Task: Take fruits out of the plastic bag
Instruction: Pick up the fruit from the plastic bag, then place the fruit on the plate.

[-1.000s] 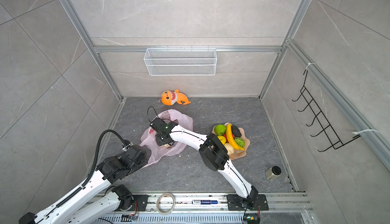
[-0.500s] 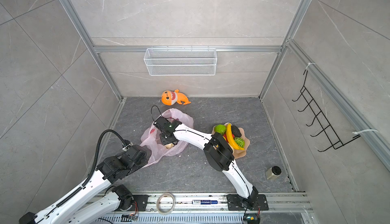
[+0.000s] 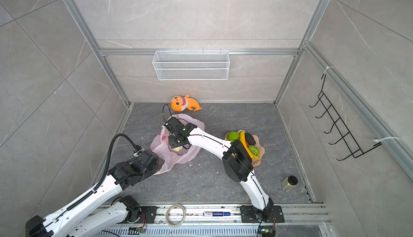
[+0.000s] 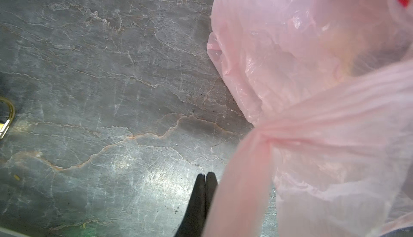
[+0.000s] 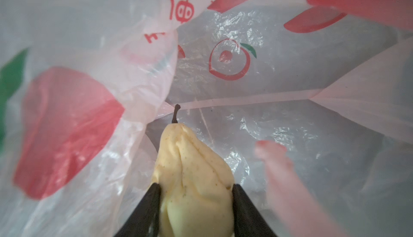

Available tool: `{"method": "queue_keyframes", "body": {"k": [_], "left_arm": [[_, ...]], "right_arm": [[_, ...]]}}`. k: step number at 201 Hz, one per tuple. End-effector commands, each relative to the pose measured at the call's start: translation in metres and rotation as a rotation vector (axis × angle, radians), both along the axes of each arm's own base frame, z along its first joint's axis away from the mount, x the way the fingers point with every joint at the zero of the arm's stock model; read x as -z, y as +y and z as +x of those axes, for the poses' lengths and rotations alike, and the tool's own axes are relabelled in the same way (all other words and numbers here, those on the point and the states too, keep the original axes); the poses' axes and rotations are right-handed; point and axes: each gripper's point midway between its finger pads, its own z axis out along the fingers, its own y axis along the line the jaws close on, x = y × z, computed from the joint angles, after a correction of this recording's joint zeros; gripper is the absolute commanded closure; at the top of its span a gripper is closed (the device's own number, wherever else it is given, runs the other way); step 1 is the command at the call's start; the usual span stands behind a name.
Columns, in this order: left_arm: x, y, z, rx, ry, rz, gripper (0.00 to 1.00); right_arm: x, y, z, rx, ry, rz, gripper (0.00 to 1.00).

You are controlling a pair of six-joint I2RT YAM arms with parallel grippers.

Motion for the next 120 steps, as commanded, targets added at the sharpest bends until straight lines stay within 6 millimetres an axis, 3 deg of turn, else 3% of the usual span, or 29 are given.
{"method": "queue_keyframes", "body": {"k": [1, 21, 90, 120], "left_arm": [[-0.019, -0.01, 0.015, 0.024, -0.062, -0.025, 1.0], [-0.019, -0.011, 0.016, 0.024, -0.066, -0.026, 1.0], [-0.017, 0.0, 0.006, -0.001, -0.061, -0.024, 1.0], [-0.015, 0.002, 0.003, -0.004, -0.048, -0.017, 1.0]], "right_arm": [[-0.029, 0.004, 0.0, -0.027, -0.042, 0.048, 0.6], [-0.018, 0.002, 0.003, -0.026, -0.046, 0.018, 0.6], [0.047, -0.015, 0.023, 0.0, -0.084, -0.124, 0.6], [0.059, -0.015, 0.023, -0.001, -0.073, -0.135, 0.6]]}}
